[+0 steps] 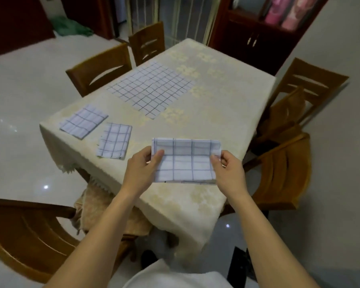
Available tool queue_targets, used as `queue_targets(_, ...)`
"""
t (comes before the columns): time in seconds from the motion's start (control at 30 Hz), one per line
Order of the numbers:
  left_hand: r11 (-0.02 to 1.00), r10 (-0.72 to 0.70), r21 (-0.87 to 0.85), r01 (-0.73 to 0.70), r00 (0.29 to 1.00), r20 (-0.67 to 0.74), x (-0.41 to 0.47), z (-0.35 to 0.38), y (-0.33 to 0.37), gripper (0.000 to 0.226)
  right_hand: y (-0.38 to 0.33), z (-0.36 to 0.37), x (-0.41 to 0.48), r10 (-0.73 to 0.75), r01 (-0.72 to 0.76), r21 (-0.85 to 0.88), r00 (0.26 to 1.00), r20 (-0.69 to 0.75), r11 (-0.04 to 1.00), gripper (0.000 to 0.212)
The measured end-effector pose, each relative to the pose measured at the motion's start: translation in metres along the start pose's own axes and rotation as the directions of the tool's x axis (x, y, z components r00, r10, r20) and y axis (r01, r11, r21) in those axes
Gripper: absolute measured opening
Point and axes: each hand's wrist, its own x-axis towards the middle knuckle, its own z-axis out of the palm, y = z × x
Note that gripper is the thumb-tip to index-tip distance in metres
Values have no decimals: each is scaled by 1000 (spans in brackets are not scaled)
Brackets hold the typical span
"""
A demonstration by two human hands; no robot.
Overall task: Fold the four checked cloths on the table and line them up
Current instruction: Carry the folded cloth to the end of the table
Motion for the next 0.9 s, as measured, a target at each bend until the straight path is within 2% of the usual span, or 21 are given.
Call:
queue_targets(0.1,999,-46,26,47,998,-46,18,-7,-10,42,-5,18,28,-2,2,9,1000,28,1000,19)
queue_targets(0.2,995,-97,-28,95,989,-111,23,-22,-30,54,-6,45,48,0,-1,9,993,120,1000,16)
queue_targets(0.23,992,-130,-26,127,983,-129,22,-27,-37,53,-4,55,54,4,-5,6,987,161,1000,15)
queue_targets(0.37,972,-235,-61,227,937,-257,21,-34,-56,25,2,87,80,20,-24,10,962,273,1000,14)
queue_targets(0.43,955,-296,-101,279,923,-247,25,-30,-63,14,5,102,96,39,-51,31,954,297,998,13)
queue_targets(0.5,923,-383,-134,362,903,-196,35,-23,-73,28,16,116,112,115,-146,78,943,311,986,14)
queue_targets(0.63,885,-459,-13,465,867,-196,84,-6,-97,45,54,143,140,317,-372,94,878,360,923,21)
queue_targets(0.7,872,-470,44,488,858,-207,109,2,-107,40,71,154,151,369,-420,58,848,382,906,20)
queue_targets(0.83,831,-483,170,529,840,-248,141,13,-130,21,95,174,170,354,-381,-20,837,416,925,16)
queue_targets(0.9,797,-489,242,553,827,-277,149,15,-143,21,104,180,174,331,-325,-92,831,447,941,18)
